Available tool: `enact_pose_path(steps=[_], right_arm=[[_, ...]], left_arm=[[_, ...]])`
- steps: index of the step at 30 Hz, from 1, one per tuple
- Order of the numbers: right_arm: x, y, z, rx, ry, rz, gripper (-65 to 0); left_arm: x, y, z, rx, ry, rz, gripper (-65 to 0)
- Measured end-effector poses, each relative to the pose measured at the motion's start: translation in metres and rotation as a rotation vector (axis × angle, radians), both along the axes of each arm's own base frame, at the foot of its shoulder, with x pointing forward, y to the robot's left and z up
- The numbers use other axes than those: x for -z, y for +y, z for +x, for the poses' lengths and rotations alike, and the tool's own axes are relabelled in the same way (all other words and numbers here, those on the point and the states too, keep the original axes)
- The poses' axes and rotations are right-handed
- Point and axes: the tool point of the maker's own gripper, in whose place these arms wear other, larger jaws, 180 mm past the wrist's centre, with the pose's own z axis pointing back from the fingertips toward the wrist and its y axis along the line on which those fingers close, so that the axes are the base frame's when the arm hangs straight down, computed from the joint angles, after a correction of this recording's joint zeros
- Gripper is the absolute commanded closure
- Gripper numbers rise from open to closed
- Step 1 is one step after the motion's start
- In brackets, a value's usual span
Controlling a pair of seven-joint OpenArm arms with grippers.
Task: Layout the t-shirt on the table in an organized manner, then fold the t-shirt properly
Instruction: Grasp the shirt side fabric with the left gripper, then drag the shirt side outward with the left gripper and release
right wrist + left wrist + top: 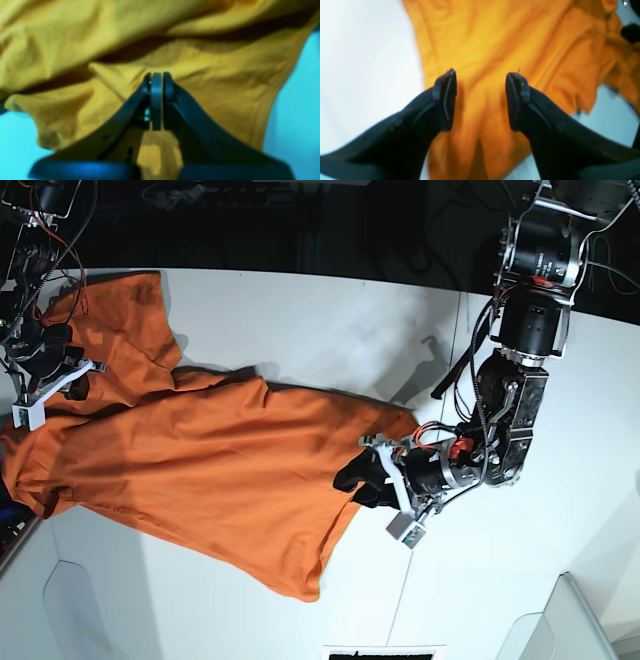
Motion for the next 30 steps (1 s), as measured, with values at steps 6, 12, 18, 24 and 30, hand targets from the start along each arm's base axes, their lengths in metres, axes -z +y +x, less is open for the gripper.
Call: enact_pose_path(steps=[6,12,18,24,30], right_arm=[[0.011,-0.009,-0.013,-0.002,0.061,-0.071,-0.9],[0.028,-0.012,-0.036,-0.001,0.113,-0.089,-0.9],[0.032,-0.013,-0.043,0.0,0.122,-0.093,-0.9],[0.032,-0.013,-0.044,-0.002,0.125,-0.093,-0.9],[0.031,-0.002,-0.042,-0.039,0.108,-0.042,-1.0]], left_arm=[[0.005,-0.008,0.015,-0.022,-0.007,-0.007,-34.1],[0.03,-0.009,0.01,-0.043,0.033,0.029,-34.1],[0.053,0.016,0.018,-0.141,0.042,0.13,-34.1],[0.063,0.099,0.015,-0.238,0.086,0.244,-34.1],[0.073,0.126,-0.014,-0.24,0.175,0.179,-34.1]])
